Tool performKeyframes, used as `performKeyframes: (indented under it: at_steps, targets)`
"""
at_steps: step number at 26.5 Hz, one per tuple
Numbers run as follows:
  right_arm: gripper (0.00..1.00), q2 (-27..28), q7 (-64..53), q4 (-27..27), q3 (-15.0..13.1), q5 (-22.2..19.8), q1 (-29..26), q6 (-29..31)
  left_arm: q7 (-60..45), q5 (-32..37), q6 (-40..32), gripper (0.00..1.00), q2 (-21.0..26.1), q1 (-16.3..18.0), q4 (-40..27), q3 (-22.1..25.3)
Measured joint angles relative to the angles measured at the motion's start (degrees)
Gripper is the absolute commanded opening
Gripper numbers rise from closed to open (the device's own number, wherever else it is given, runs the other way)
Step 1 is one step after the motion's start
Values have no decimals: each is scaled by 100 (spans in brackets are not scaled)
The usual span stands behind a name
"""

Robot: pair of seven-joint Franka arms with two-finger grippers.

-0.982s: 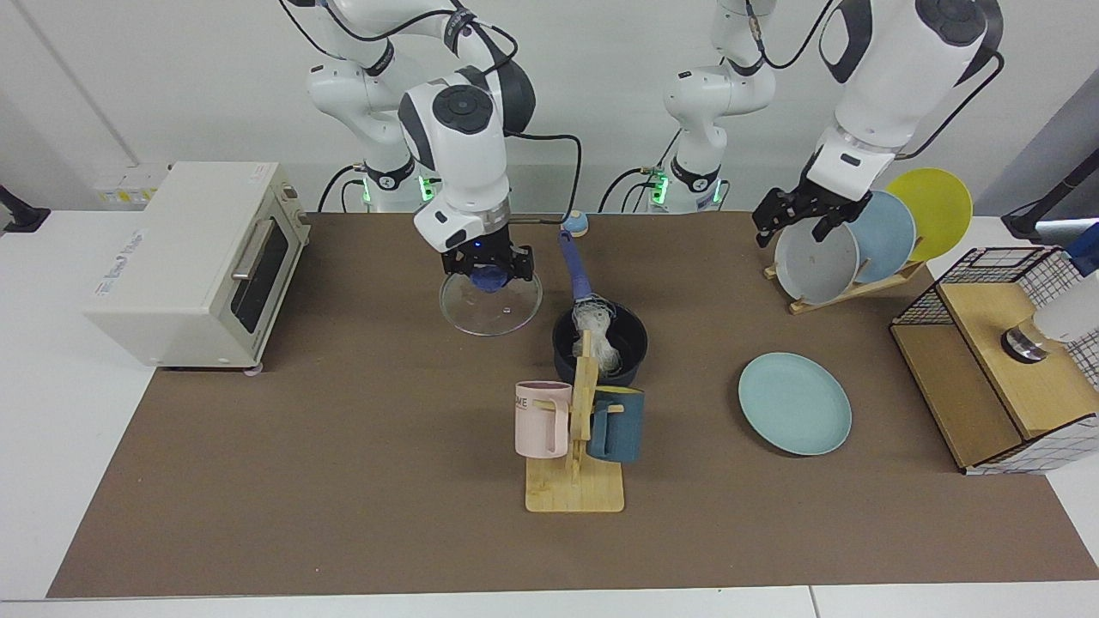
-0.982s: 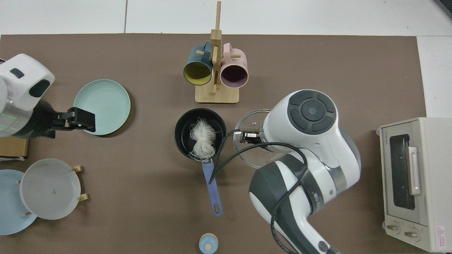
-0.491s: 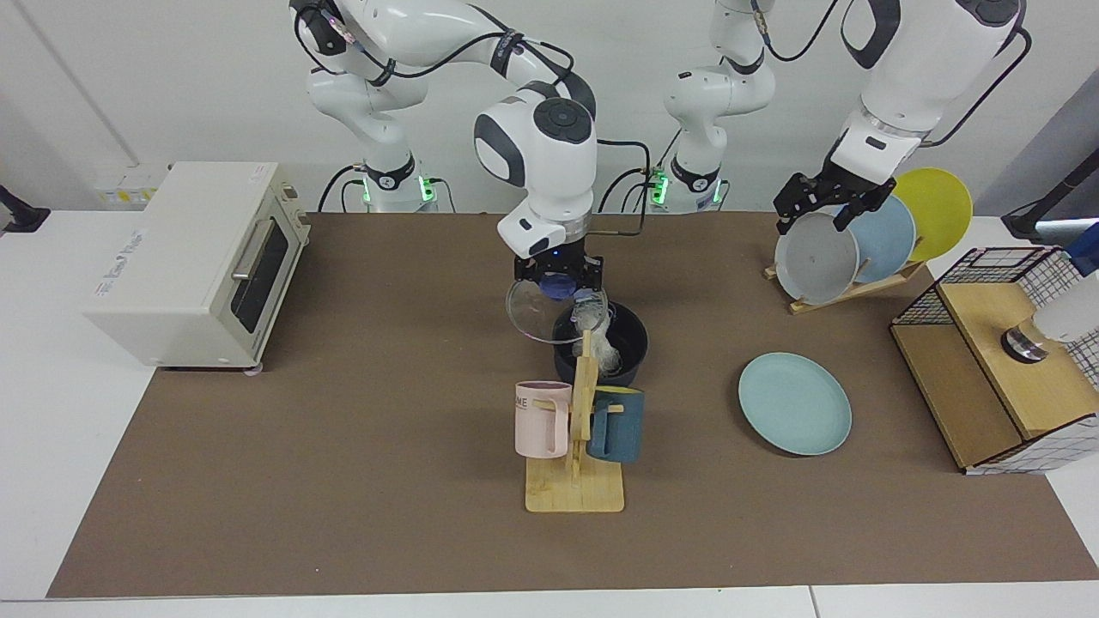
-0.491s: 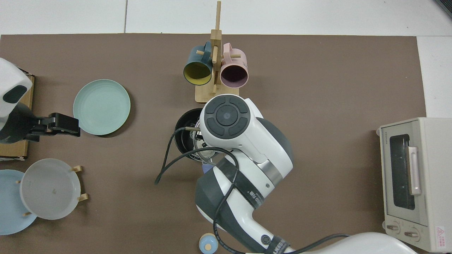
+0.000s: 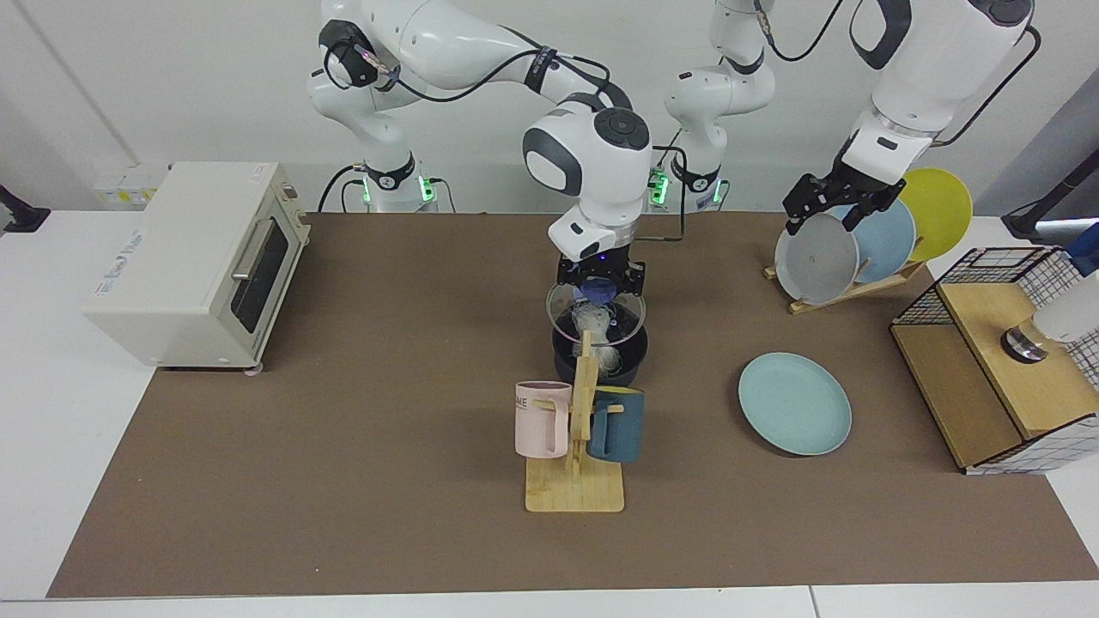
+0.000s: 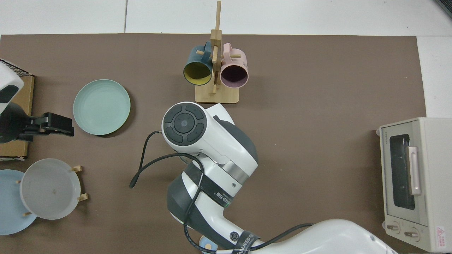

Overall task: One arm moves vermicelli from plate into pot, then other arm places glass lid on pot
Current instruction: 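Carry the glass lid over the saucepan with the right gripper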

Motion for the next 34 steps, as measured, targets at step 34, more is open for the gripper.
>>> performKeyframes:
  at_steps: [34]
  targets:
    - [0, 771, 3, 466, -13, -51, 8, 356, 0, 1, 2, 100, -1, 13, 2, -30]
